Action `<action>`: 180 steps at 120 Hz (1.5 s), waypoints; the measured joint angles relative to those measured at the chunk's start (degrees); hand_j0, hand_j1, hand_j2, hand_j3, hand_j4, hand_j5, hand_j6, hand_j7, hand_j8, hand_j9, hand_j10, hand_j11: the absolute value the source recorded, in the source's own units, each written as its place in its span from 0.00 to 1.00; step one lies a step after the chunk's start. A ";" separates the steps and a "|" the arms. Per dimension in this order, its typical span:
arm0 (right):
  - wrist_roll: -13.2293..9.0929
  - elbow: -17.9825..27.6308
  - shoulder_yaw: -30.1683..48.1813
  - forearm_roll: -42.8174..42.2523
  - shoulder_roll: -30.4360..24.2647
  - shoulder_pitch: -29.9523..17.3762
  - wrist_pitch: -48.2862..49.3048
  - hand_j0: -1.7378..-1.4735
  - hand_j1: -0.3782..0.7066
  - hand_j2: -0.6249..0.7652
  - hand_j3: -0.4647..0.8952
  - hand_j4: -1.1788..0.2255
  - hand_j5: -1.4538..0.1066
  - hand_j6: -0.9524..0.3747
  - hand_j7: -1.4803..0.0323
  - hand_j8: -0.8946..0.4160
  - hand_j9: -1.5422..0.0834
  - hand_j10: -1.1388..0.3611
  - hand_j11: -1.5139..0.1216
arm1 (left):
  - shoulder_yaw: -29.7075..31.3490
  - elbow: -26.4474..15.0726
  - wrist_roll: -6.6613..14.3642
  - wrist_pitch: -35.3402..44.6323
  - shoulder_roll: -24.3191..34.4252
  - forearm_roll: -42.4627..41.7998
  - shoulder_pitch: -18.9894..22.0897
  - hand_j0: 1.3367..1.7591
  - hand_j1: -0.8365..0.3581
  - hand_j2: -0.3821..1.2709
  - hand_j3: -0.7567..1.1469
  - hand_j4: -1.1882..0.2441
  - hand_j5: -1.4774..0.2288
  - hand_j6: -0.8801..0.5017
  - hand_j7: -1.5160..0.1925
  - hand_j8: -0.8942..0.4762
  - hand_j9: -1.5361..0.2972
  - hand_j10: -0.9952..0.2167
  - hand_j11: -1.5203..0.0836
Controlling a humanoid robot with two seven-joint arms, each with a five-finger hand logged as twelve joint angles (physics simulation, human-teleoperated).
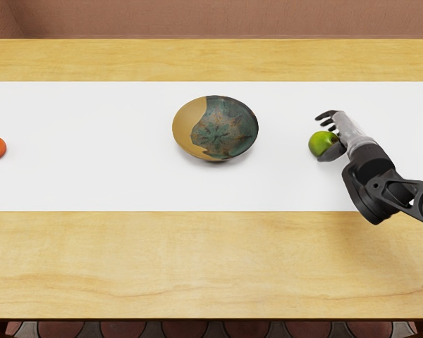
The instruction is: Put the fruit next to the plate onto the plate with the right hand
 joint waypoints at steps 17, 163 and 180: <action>0.02 0.00 0.01 -0.08 -0.03 -0.28 0.02 0.31 0.51 0.44 0.34 0.52 0.56 0.42 0.59 0.39 0.59 0.46 0.57 | -0.01 0.00 0.00 0.00 0.00 0.00 0.00 0.76 0.99 0.23 0.40 0.83 0.87 0.64 0.89 0.65 0.84 0.82 0.95; -0.06 0.13 3.53 1.73 9.47 11.11 3.38 0.32 0.57 0.58 0.34 0.46 0.34 0.51 0.40 0.50 0.40 0.43 0.38 | 0.00 0.00 0.00 0.00 0.00 0.00 0.00 0.76 0.99 0.23 0.40 0.83 0.87 0.64 0.89 0.65 0.84 0.82 0.95; -0.03 0.09 3.66 1.79 13.41 11.45 4.07 0.32 0.56 0.57 0.34 0.46 0.34 0.51 0.40 0.50 0.40 0.43 0.38 | 0.01 0.00 0.00 0.00 0.00 0.00 0.00 0.76 0.99 0.23 0.40 0.83 0.87 0.64 0.89 0.65 0.84 0.82 0.95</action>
